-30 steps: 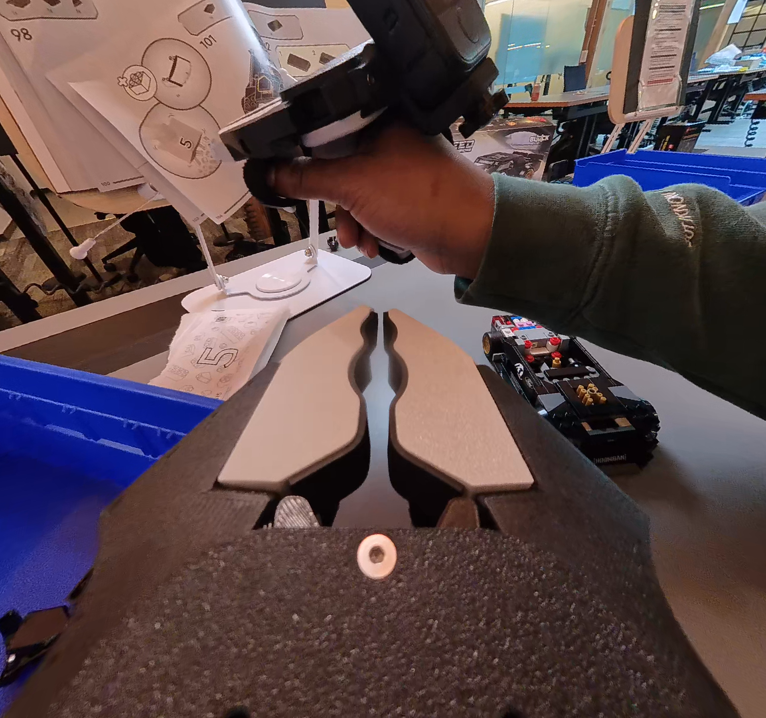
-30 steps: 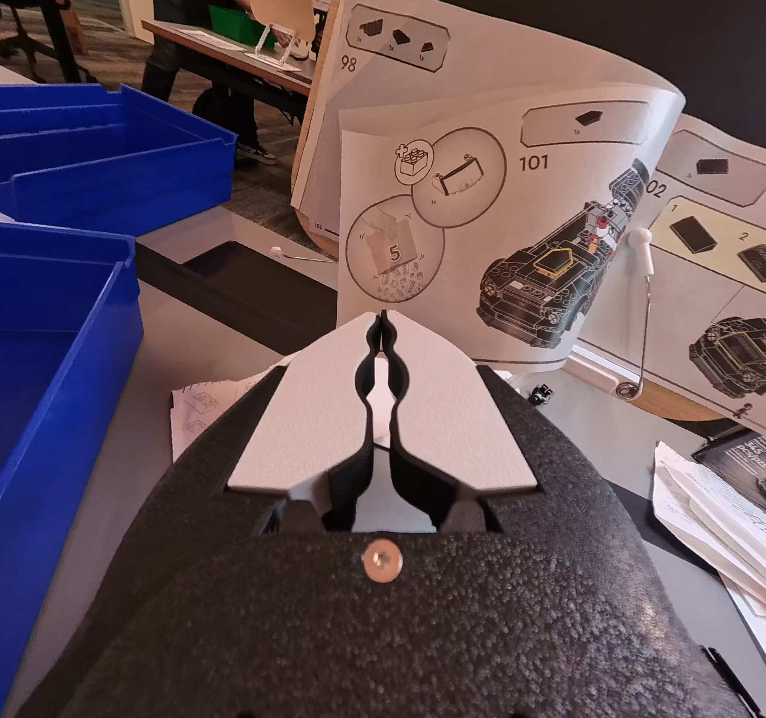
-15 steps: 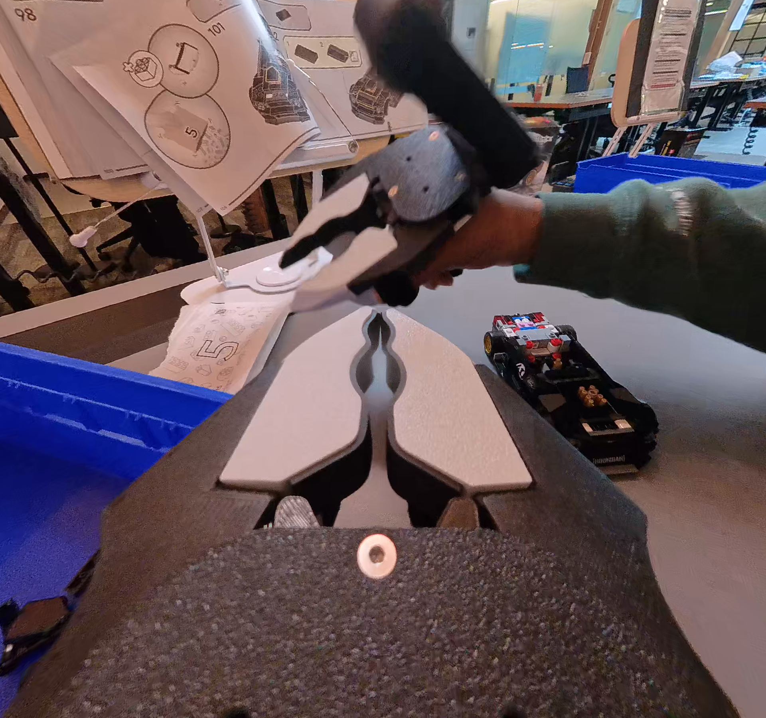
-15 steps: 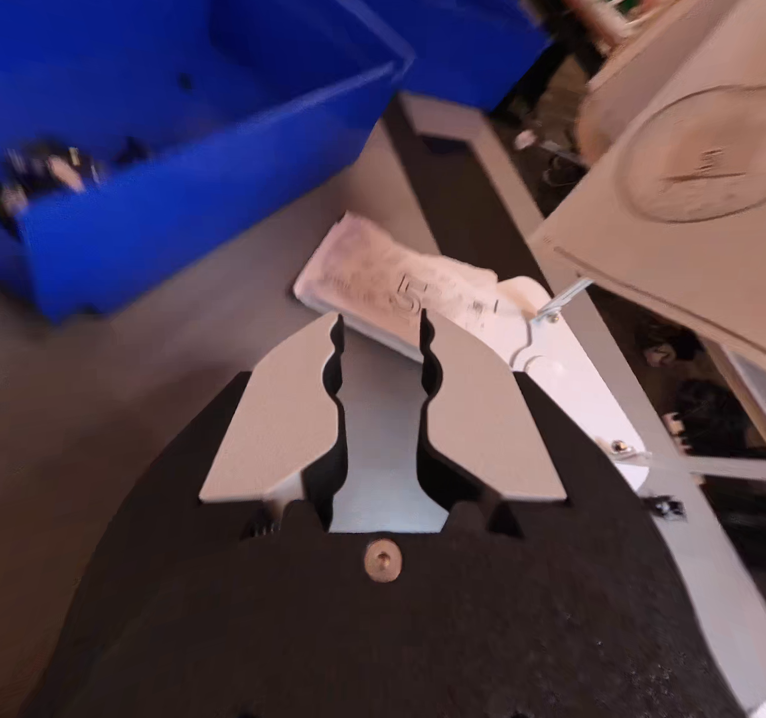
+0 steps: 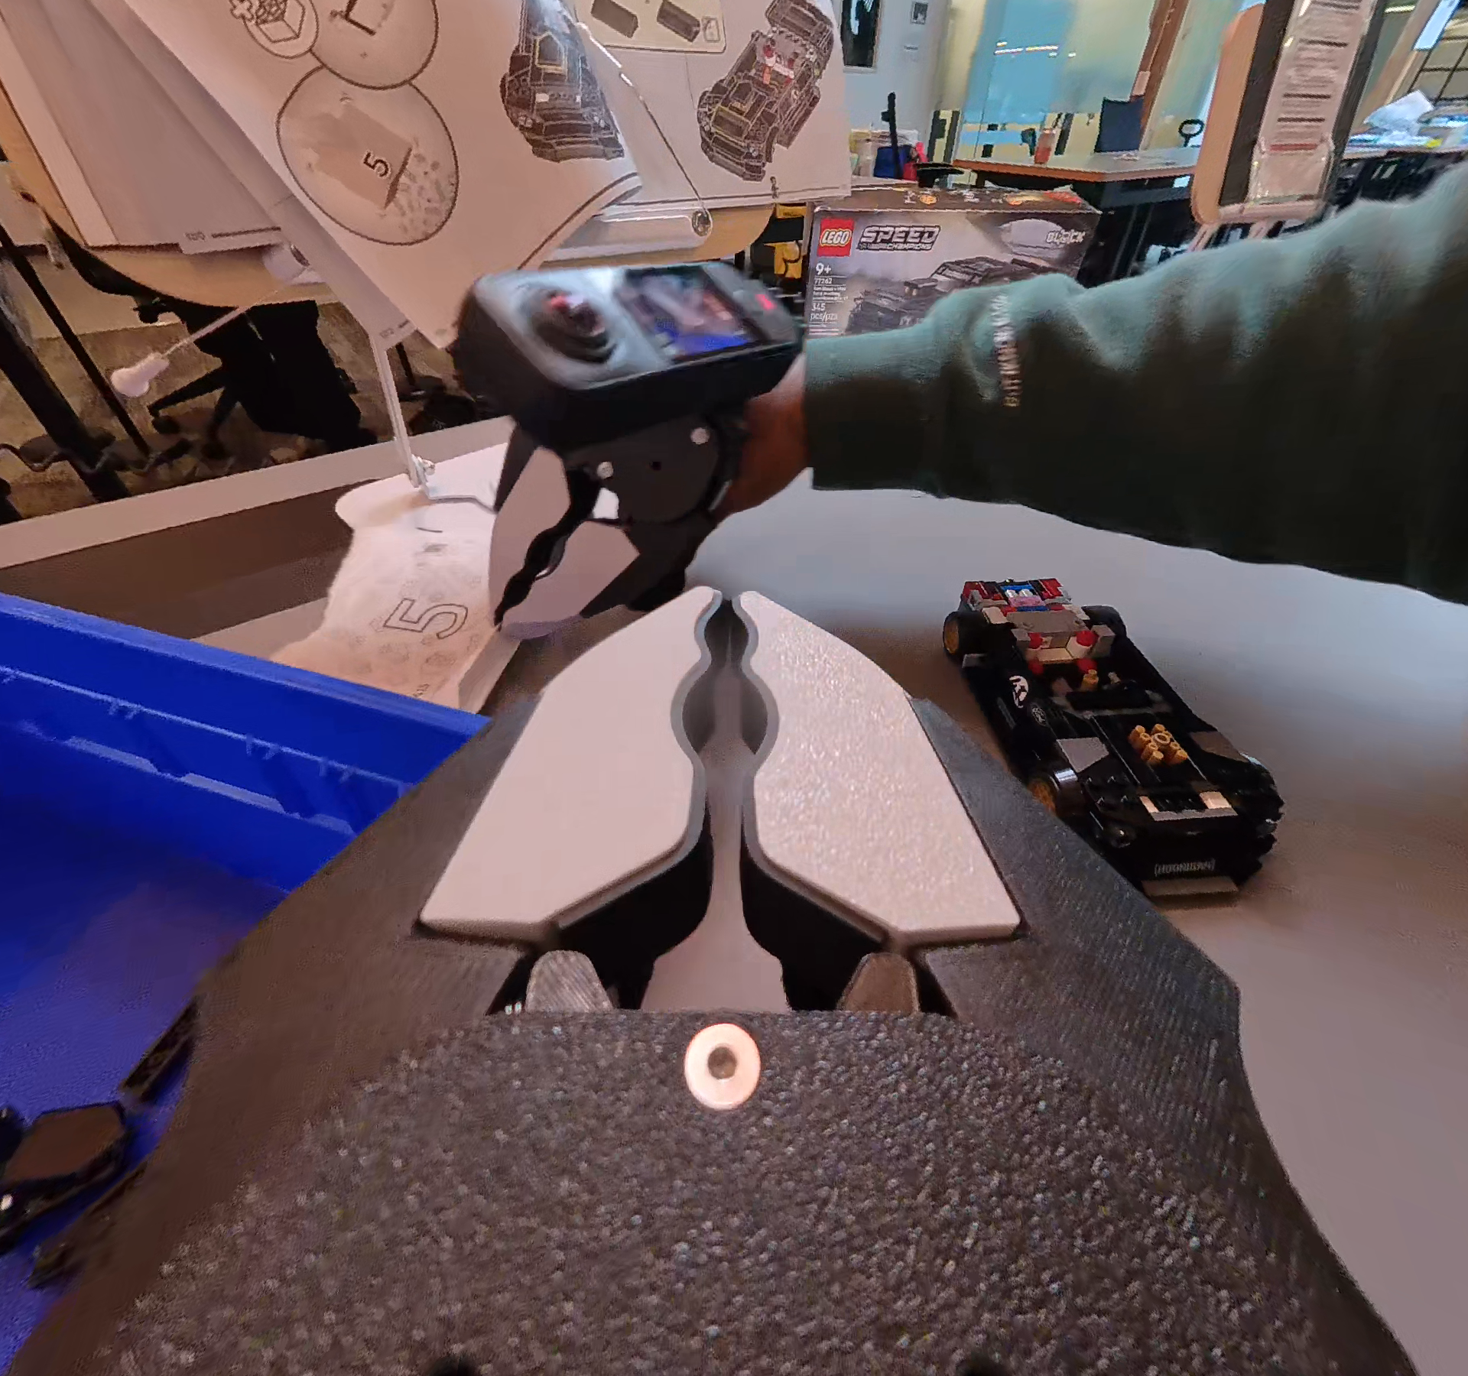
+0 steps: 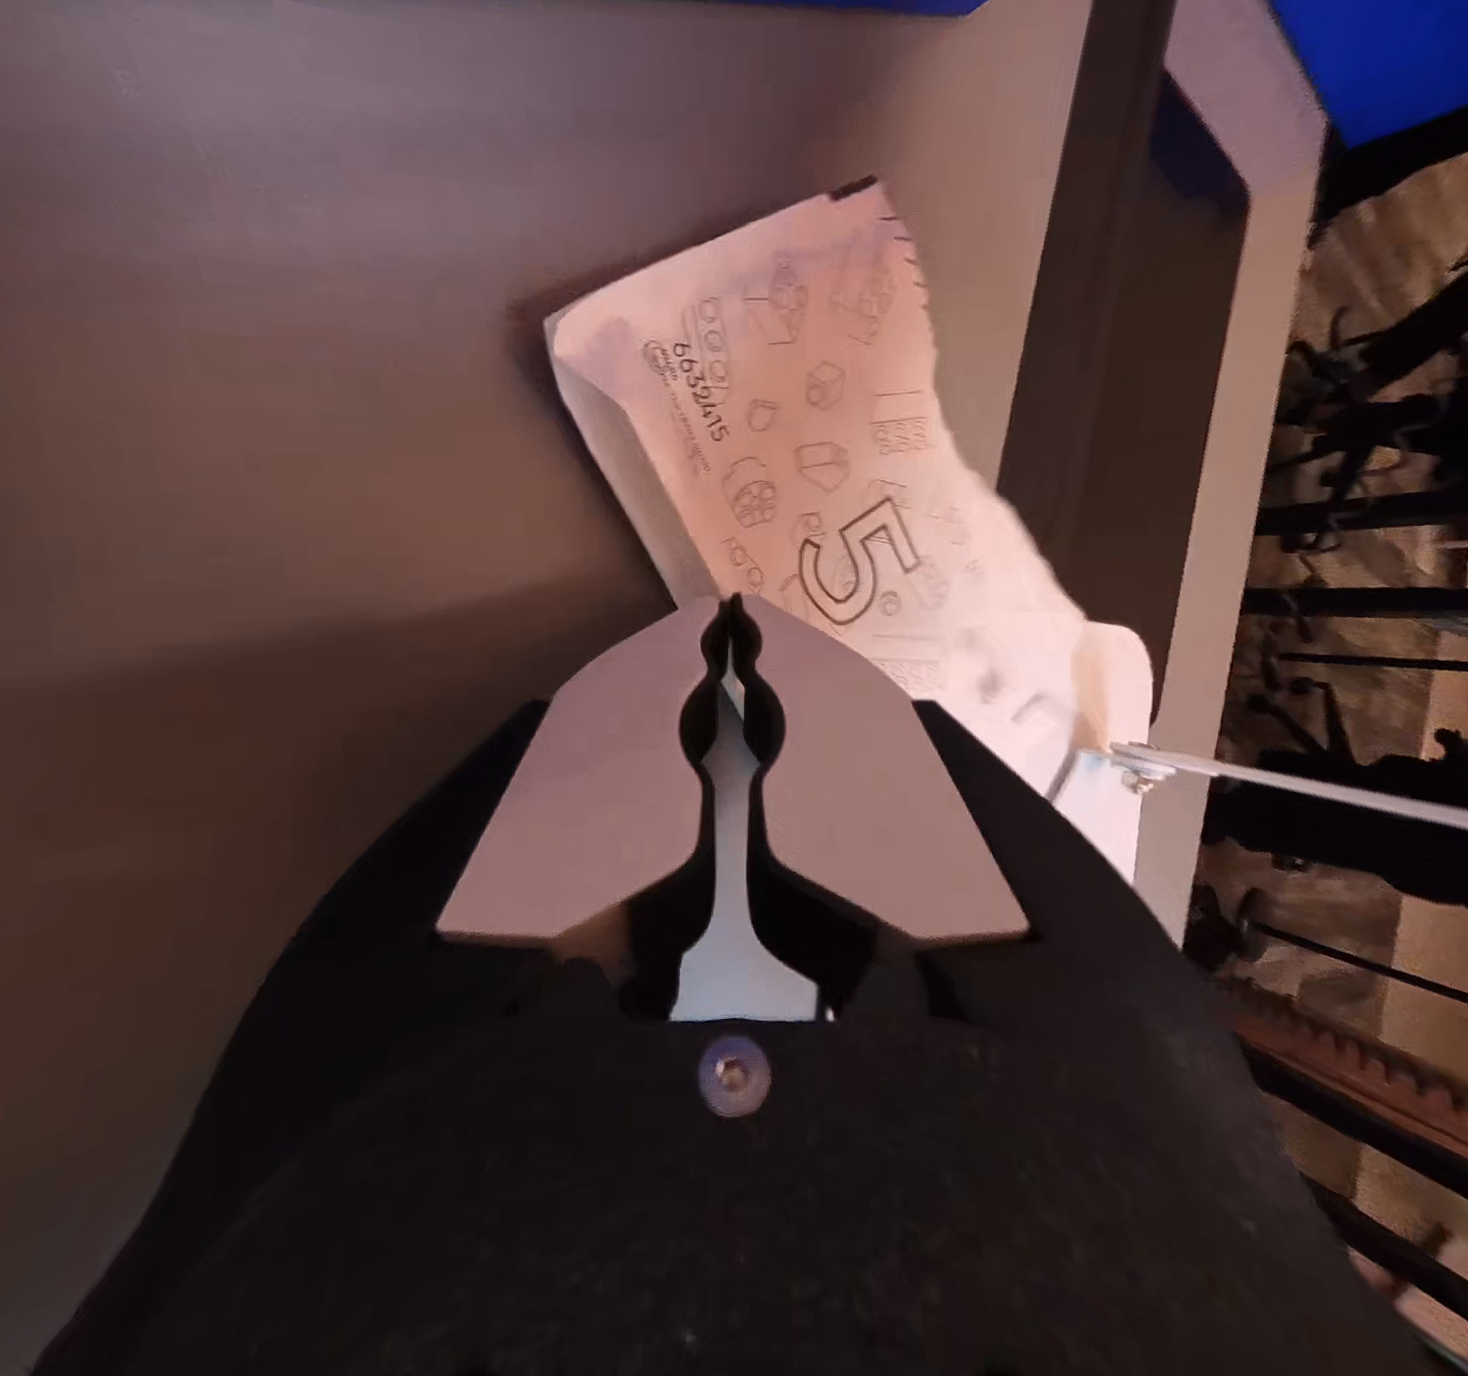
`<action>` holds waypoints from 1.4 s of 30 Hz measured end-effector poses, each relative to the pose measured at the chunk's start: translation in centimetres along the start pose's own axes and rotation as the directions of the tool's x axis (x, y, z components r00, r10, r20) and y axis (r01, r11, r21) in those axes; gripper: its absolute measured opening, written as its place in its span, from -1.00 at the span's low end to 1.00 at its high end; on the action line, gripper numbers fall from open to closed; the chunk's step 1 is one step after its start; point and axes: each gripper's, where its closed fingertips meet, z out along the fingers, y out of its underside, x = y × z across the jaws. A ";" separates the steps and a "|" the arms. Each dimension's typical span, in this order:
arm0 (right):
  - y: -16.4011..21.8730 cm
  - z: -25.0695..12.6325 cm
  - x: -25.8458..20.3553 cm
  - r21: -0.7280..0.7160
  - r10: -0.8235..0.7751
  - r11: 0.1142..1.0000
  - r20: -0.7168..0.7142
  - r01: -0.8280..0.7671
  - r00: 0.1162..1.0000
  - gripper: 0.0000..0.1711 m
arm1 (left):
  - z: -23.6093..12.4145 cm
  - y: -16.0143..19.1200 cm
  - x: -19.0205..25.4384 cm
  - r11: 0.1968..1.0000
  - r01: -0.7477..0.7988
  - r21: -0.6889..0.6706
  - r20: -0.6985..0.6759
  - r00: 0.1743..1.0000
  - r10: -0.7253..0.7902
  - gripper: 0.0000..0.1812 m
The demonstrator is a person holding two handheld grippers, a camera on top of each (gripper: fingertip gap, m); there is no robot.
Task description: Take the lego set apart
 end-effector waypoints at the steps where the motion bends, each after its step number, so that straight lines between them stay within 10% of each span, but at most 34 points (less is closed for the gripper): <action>1: -0.3 -0.8 -0.3 0.033 0.019 0.999 -0.015 -0.019 1.000 -1.00 | 0.0 0.1 -0.1 1.000 0.010 -0.004 0.001 1.000 -0.010 -1.00; 9: -0.5 -12.8 -2.9 0.185 0.132 0.981 -0.366 -0.067 0.921 -1.00 | 0.0 0.2 0.0 0.977 0.211 -0.009 -0.038 0.977 -0.212 -0.78; 16: -1.2 -23.8 -10.2 0.135 0.020 0.988 -0.599 0.076 0.801 -1.00 | -0.2 -3.1 4.6 0.794 0.605 -0.060 -0.413 0.709 -0.571 -0.48; 21: -2.3 -24.4 -15.3 -0.013 -0.165 0.977 -0.672 0.212 0.722 -1.00 | 0.0 -3.2 10.4 0.745 0.622 -0.242 -0.595 0.512 -0.620 -0.65; 24: -2.6 -24.0 -17.1 -0.006 -0.150 0.980 -0.669 0.197 0.728 -1.00 | 0.3 -2.1 11.2 0.804 0.553 -0.221 -0.576 0.591 -0.565 -0.94; 28: -3.1 -24.6 -18.6 0.341 0.304 0.927 -0.445 -0.154 0.842 -0.90 | -0.7 -0.8 12.0 0.948 0.280 -0.153 -0.623 0.717 -0.313 -0.99; 32: -1.5 -29.6 -15.6 0.613 0.666 0.650 -0.175 -0.449 0.725 -0.64 | -1.8 -1.2 11.9 0.994 0.102 -0.044 -0.663 0.741 -0.105 -1.00; 38: 3.2 -28.4 -16.1 0.573 0.782 0.429 0.151 -0.699 0.604 -0.28 | -2.6 -1.8 11.4 0.995 0.099 -0.006 -0.689 0.721 -0.076 -1.00; 42: 1.1 -27.2 -18.2 0.567 0.702 0.395 0.321 -0.723 0.635 -0.97 | -2.6 -1.2 11.8 0.993 0.110 -0.043 -0.715 0.690 -0.107 -1.00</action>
